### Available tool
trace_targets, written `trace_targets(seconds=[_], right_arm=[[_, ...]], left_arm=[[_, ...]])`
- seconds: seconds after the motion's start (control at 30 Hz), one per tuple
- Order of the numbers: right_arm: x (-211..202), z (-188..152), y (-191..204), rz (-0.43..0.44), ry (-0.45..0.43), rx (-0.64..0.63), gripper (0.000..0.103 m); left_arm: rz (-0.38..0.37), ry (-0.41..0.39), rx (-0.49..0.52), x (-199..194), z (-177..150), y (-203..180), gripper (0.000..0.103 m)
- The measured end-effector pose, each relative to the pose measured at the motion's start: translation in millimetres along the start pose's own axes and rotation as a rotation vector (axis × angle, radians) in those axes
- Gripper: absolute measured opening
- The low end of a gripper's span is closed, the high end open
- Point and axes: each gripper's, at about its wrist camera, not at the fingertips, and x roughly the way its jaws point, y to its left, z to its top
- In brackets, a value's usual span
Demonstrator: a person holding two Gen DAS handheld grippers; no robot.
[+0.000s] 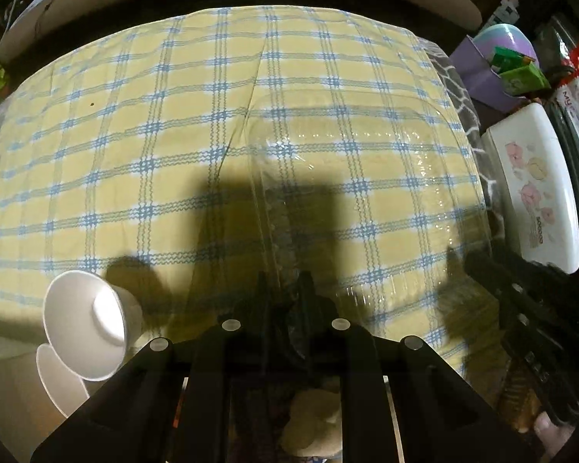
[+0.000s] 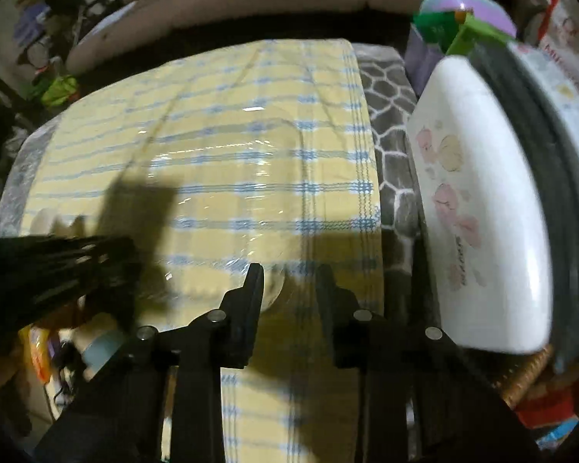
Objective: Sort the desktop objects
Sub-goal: 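Grasp the clear plastic tray rim with the right tool and lift, then carry the clear tray into the white box and open the right tool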
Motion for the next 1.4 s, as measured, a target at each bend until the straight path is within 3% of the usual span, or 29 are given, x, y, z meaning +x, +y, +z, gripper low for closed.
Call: trace_targets(seconds=[0.07,0.17,0.3,0.47,0.6,0.8,0.97,1.1,1.23,1.4], right_arm=[[7.0,-2.6,-4.5,0.05,0.011,0.044,0.014],[0.4,-6.9,-8.7,0.062,-0.029,0.063,0.011],[-38.9,-13.7,1.0,0.059,-0.1,0.03,0.011],[-115.2,-29.1,29.6,0.089,-0.207,-0.038,0.011],[-172.8,-56.8,70.1,0.128,-0.247,-0.13,0.011],[-216.0,-94.7,171.7,0.298,-0.225,-0.232,0.011],[-204.6,-121.9,259.3,0.368,-0.165,-0.294,0.011],[-160.2,-130.6,316.1,0.41,-0.073,-0.271,0.011],[-117.2,-135.0,334.5,0.392,0.003,-0.24,0.011],[-83.6,-139.1,344.5,0.319,0.056,-0.226,0.013]], left_arm=[[-0.005,-0.008,0.009,-1.1,-0.7,1.7,0.012],[-0.033,-0.016,0.004,-6.3,-1.3,1.4,0.012],[-0.065,-0.064,-0.009,-42.7,-14.6,4.2,0.012],[-0.111,-0.154,-0.023,-117.6,-48.8,17.3,0.012],[-0.113,-0.194,-0.002,-171.2,-91.1,34.4,0.013],[-0.098,-0.176,-0.043,-218.4,-151.3,113.7,0.014],[-0.053,-0.162,-0.148,-228.2,-192.8,204.2,0.016],[-0.02,-0.131,-0.218,-214.1,-208.9,262.6,0.017],[-0.029,-0.08,-0.255,-182.8,-209.4,295.5,0.017],[-0.047,-0.037,-0.26,-151.6,-199.6,306.7,0.02]])
